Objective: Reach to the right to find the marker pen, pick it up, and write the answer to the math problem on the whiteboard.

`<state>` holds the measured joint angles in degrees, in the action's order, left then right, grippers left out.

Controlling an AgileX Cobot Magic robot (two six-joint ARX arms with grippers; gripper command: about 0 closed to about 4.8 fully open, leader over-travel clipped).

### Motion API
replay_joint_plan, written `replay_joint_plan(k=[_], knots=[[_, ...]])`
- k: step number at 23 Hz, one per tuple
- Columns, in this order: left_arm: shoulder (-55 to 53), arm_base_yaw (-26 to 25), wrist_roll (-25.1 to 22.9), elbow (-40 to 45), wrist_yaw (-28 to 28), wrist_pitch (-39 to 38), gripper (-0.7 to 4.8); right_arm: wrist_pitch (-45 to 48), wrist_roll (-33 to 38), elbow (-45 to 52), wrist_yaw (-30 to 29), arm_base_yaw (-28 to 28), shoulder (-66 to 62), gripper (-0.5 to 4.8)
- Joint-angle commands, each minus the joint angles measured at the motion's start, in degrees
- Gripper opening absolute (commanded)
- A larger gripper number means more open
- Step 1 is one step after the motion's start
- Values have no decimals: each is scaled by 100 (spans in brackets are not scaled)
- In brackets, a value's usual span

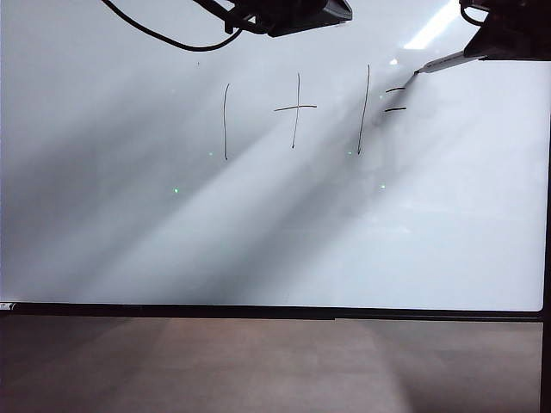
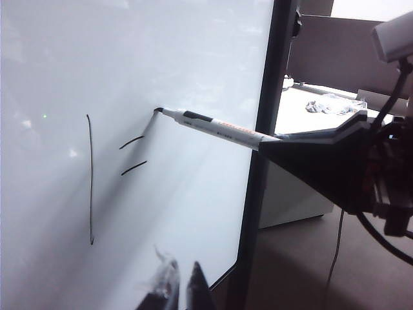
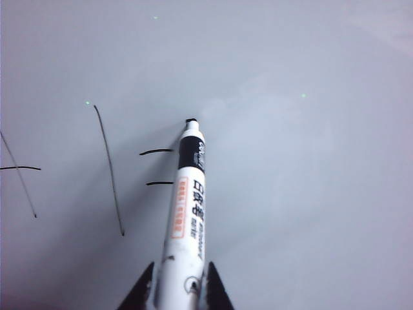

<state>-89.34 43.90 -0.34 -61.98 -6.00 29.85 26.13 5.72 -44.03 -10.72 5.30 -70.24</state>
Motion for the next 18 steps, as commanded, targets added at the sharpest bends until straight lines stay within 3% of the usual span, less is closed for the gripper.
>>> replay_joint_plan(k=[1,18], knots=[[24,-2,15,-13,-28,66,27,105,-17,-46,72,-114,22,-6],[24,-2,15,-13,-28,66,27,70,-13,-44,-162,-946,24,-6]])
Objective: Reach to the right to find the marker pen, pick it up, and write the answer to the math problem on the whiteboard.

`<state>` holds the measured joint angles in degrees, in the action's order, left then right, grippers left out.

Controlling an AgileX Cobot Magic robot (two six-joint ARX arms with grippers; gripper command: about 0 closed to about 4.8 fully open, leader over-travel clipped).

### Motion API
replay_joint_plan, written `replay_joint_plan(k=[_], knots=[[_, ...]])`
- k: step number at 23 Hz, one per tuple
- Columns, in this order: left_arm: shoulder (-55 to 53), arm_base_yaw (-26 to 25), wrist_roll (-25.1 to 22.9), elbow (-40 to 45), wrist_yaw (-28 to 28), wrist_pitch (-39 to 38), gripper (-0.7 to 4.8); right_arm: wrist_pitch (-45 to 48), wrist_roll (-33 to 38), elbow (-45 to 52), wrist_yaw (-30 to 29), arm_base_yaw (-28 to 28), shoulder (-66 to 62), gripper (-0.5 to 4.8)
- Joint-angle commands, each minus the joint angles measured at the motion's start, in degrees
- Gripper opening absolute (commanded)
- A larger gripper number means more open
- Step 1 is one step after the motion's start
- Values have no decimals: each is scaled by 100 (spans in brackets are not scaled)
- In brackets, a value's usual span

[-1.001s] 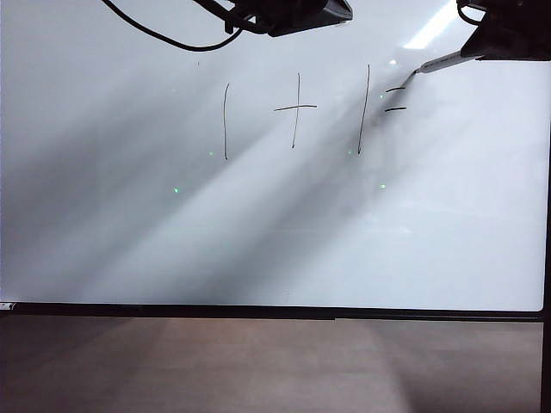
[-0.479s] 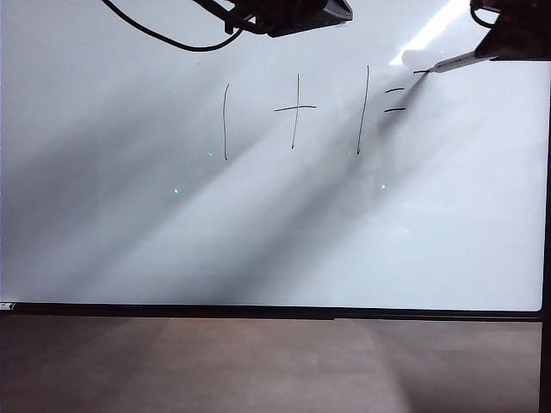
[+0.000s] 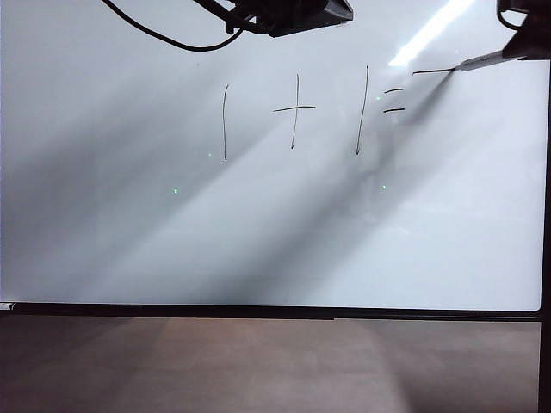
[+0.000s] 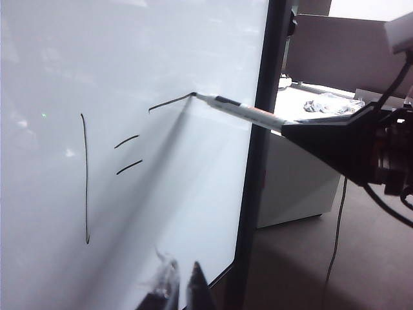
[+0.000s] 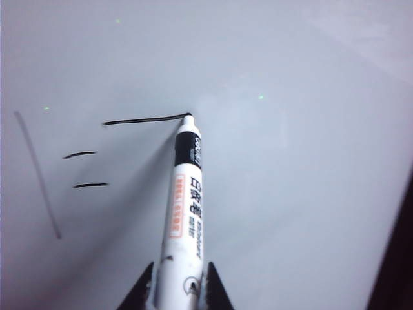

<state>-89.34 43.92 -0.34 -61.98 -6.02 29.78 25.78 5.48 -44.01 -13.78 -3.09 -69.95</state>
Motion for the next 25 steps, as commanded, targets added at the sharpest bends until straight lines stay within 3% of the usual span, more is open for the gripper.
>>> replay_joint_plan(k=[1,25], knots=[[24,-4,15,-13,-26,72,27,103,11,-46,140,-105,-7,-6],[24,-4,15,-13,-26,70,27,-221,4,258,98,-61,-17,-6]])
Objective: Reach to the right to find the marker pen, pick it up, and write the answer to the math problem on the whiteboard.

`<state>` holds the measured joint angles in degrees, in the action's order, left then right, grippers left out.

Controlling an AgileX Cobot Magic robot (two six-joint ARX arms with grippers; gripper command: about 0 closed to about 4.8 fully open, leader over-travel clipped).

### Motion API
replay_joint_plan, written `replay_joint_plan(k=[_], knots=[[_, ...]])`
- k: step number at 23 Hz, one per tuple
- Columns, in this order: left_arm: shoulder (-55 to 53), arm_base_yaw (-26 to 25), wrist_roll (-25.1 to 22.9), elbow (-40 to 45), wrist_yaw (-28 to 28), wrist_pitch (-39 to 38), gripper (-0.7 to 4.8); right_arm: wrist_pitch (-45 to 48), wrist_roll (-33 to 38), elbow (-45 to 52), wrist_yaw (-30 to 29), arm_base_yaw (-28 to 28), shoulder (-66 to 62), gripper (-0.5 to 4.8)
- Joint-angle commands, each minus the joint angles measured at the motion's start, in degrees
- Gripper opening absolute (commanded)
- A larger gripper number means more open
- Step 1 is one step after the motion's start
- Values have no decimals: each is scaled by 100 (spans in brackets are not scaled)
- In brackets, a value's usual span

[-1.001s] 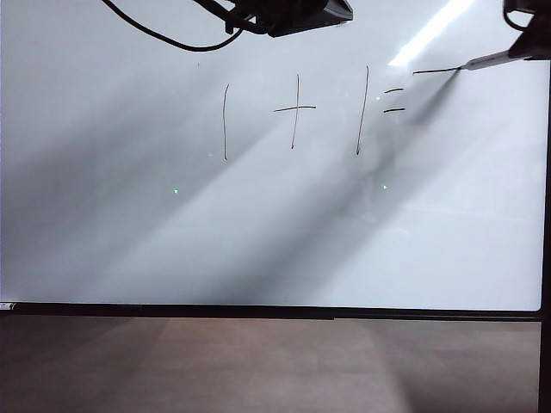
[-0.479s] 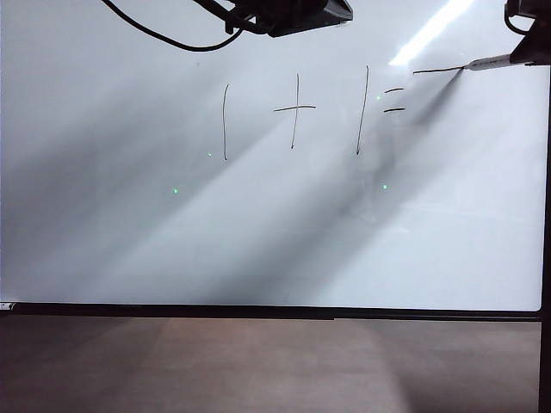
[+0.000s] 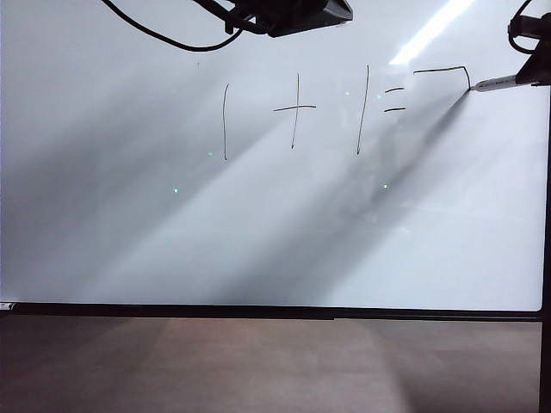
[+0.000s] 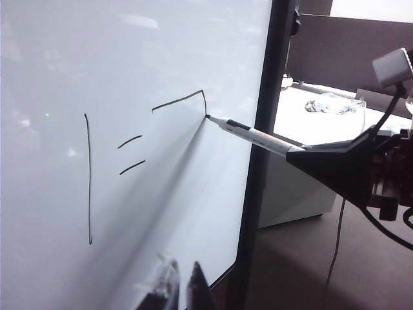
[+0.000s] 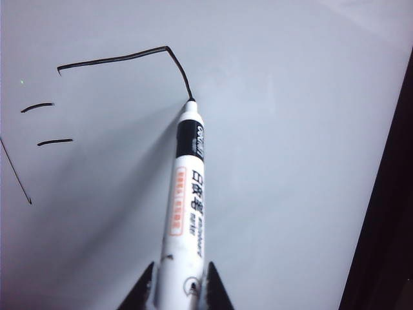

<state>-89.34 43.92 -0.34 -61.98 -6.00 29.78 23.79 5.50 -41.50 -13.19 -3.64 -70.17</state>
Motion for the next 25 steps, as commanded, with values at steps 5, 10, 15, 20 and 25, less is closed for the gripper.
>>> replay_joint_plan(k=[5,10,15,20,25], knots=[[24,-4,15,-13,-28,70,27,-83,4,7,39,-9,-103,-6],[24,-4,15,-11,-28,70,27,-94,9,7,-46,-7,-245,-6],[24,-4,15,-11,-28,70,27,-44,11,7,-70,-7,-192,-6],[24,-4,15,-11,-28,70,27,-201,42,7,-170,-4,-166,-6],[24,-4,15,-11,-26,70,27,-225,39,7,-195,120,-136,-6]])
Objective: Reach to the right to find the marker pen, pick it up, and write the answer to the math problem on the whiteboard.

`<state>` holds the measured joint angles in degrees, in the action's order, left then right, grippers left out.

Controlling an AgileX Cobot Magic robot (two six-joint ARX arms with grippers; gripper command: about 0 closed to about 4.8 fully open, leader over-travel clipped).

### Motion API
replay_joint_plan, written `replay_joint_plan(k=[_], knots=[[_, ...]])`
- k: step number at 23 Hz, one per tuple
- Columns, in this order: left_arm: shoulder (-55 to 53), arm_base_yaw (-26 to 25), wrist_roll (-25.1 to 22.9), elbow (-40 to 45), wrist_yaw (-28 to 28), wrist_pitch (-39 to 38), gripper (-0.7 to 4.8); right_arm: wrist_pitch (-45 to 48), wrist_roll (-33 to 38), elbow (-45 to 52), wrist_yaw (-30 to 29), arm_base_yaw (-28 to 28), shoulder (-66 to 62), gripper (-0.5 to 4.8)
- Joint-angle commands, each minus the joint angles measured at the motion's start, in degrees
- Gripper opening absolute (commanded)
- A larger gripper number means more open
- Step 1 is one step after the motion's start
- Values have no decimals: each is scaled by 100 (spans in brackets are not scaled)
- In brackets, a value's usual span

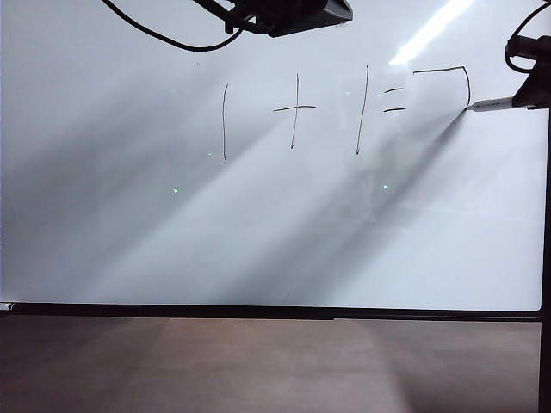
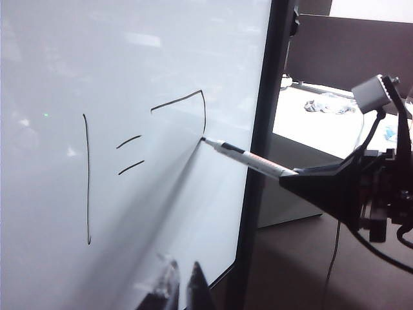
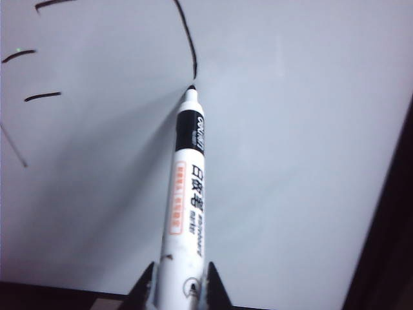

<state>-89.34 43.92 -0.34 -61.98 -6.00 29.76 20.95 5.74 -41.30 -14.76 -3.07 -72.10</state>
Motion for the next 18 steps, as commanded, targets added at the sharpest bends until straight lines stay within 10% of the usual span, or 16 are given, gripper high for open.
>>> replay_joint_plan(k=[1,18], knots=[[24,-4,15,-11,-28,70,27,35,13,-13,-22,81,92,-6],[24,-4,15,-11,-28,61,27,-234,0,-13,-42,660,337,-6]])
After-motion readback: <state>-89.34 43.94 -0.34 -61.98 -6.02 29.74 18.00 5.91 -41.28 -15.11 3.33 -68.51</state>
